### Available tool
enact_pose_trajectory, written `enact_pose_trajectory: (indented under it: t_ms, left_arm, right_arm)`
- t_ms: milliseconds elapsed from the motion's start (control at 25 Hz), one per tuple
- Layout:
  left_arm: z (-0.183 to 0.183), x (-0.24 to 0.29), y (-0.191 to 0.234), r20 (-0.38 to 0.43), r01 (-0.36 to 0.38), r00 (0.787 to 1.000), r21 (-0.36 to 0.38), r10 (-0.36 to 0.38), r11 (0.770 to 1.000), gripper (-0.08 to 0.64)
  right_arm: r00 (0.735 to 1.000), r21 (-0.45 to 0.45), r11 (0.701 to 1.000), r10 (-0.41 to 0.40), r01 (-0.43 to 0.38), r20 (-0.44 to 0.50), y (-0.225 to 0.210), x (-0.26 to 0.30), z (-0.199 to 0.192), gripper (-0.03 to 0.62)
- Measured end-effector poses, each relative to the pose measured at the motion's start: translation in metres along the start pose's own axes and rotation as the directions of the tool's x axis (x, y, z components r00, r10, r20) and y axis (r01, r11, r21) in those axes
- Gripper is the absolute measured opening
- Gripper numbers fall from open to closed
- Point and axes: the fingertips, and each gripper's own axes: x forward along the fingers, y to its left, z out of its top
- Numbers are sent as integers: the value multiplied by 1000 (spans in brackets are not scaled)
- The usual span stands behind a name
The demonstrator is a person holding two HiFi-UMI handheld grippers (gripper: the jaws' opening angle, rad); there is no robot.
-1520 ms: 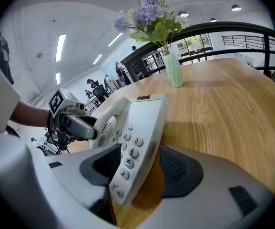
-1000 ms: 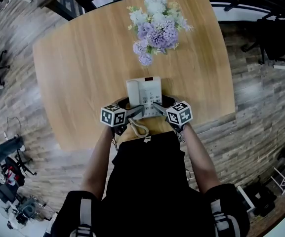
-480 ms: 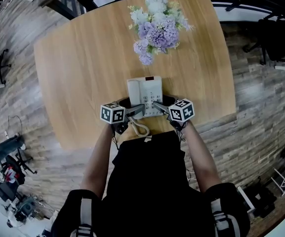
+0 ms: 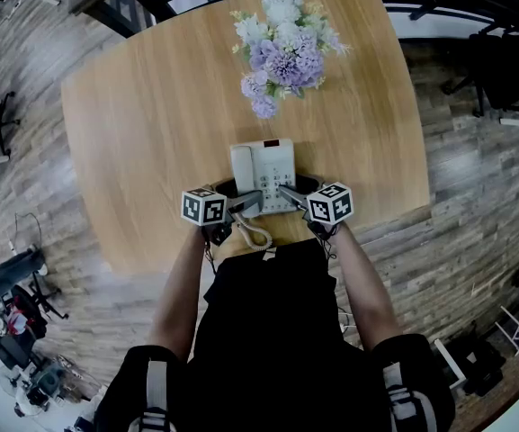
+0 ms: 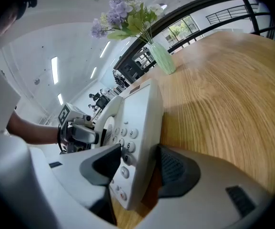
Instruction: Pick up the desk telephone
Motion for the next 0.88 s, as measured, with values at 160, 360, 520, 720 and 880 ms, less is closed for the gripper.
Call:
enact_pose_trajectory:
  t_ms: [160,360,520,720,880]
  left_arm:
    - [0,-1,-2,-23,2,1000,25,-2,1000,382]
    - [-5,-5,-4,-51,-4,999,54,7,999,382]
    - [-8,-13,-6,-36,-6,999,39,8,999,382]
    - [-2,-26,-10,4,-9,1000,33,9,999,382]
    - [4,-41,-15,20,-14,1000,77,13,997,382]
  right_arm:
    - [1000,2,1000,-14,14,16,2,-3,0,250]
    - [999,4,1000,-25,25,21,8,-4,-5,249]
    - [999,5,1000,-25,25,38,16,-4,-5,249]
    - [997,0,1000,-24,24,79,28,-6,3,247]
    - [993,5,1000,-24,23,114,42,-7,7,247]
